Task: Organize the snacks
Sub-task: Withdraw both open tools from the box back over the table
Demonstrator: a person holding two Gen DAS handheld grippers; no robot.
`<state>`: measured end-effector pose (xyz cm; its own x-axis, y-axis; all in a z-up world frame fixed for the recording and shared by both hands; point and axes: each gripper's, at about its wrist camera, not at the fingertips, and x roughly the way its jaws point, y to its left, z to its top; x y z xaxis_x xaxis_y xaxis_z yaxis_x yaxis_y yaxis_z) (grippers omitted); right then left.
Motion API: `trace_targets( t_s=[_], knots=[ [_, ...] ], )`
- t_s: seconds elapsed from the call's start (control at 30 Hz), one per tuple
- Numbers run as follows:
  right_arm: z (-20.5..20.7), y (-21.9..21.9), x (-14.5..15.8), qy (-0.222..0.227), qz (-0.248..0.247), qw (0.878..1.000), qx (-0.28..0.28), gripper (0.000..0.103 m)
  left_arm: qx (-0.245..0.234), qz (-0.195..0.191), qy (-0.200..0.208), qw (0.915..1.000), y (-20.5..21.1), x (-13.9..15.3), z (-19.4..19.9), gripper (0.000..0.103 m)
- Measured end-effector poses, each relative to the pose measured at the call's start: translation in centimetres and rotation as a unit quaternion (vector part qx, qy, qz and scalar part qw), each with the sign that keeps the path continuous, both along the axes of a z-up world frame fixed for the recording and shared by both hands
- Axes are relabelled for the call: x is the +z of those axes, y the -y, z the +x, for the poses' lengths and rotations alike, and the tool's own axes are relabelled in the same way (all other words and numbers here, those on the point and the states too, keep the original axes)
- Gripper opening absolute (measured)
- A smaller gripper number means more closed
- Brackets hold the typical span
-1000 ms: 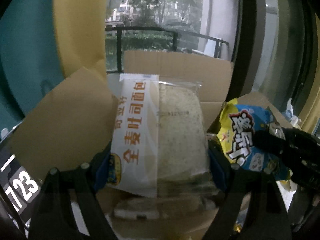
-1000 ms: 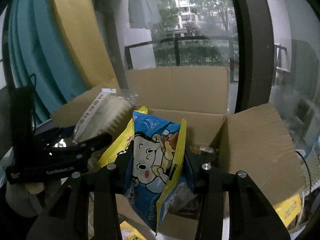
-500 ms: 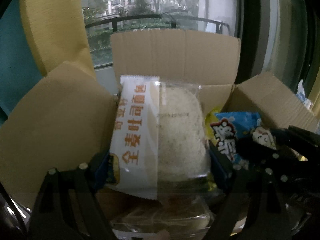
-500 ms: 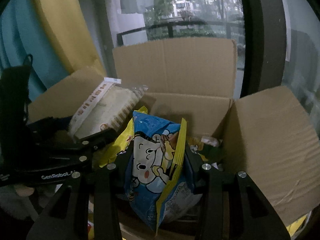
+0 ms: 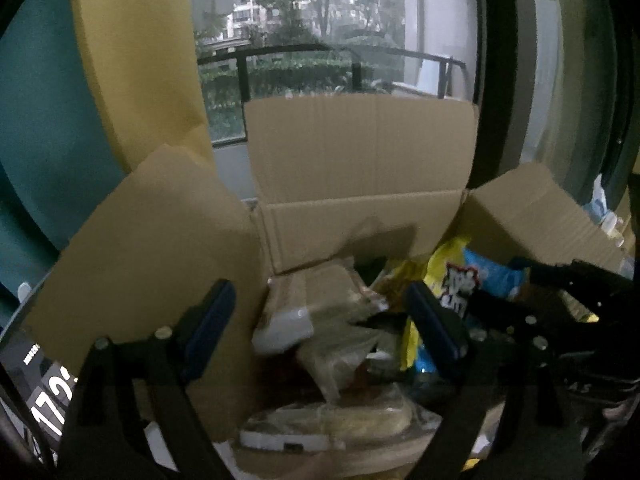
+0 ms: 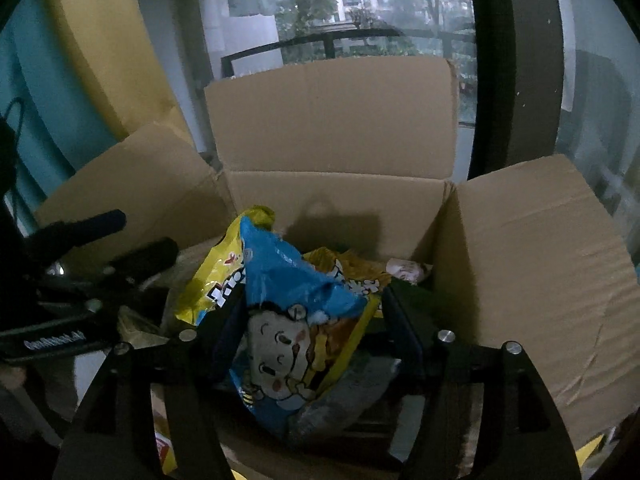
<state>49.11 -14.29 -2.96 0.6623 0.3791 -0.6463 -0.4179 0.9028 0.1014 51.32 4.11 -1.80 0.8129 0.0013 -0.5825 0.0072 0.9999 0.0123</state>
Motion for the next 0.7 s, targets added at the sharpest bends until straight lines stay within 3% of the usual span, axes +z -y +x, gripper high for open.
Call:
trace_targets(
  t_s=[0.4, 0.7],
  knots=[
    [-2.9, 0.9, 2.6, 0.042, 0.001, 0.999, -0.007, 0.071, -0.008, -0.010, 0.032, 0.9994, 0.1, 2.7, -4.5, 0.089],
    [-7.6, 1.8, 4.0, 0.058, -0.015, 0.998, -0.002, 0.071, -0.006, -0.024, 0.037, 0.9990, -0.7, 3.8, -9.1, 0.089]
  ],
)
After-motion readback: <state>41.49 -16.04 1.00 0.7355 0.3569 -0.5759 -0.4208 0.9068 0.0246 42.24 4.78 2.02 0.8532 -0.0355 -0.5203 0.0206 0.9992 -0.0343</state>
